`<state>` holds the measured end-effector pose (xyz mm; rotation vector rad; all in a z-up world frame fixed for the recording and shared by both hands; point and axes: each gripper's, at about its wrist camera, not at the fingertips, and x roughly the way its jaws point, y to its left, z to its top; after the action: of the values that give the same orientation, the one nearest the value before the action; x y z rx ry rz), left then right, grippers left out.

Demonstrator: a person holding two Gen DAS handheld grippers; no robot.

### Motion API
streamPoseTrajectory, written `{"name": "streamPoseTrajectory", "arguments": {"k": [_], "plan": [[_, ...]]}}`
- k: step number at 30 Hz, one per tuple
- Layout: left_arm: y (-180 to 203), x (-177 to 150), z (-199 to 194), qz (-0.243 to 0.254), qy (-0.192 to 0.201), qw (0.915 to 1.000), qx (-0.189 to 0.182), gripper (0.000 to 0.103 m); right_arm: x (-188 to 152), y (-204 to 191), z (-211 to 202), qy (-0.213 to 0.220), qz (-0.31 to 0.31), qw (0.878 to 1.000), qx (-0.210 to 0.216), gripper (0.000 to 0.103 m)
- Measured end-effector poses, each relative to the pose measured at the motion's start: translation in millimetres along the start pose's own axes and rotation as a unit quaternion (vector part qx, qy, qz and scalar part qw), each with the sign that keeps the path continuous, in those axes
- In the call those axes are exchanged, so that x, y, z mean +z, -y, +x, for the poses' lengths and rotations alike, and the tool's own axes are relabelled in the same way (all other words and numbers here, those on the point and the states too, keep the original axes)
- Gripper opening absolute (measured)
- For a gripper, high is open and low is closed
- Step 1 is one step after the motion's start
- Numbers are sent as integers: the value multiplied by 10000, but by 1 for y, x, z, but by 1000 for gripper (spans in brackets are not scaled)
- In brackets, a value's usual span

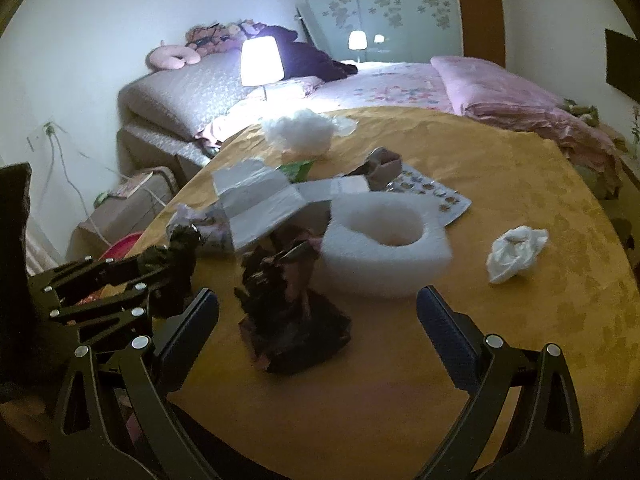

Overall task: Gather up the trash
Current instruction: 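Lift the dark bag with the left tool and carry it over the pink basket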

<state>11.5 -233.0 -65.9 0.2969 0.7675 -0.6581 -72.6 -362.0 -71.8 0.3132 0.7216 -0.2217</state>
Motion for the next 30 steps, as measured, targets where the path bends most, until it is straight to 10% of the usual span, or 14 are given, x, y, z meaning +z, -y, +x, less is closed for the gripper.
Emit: {"name": "streamPoseTrajectory", "arguments": {"k": [7, 18, 30], "plan": [[-7, 0, -5, 32, 31, 9999, 156, 35, -4, -5, 10, -108, -155, 9998, -48, 96], [-18, -5, -14, -43, 22, 9998, 200, 35, -7, -21, 26, -304, -521, 9982, -19, 59], [-32, -10, -30, -115, 34, 9996, 254, 35, -6, -39, 13, -161, -790, 9967, 27, 50]]}}
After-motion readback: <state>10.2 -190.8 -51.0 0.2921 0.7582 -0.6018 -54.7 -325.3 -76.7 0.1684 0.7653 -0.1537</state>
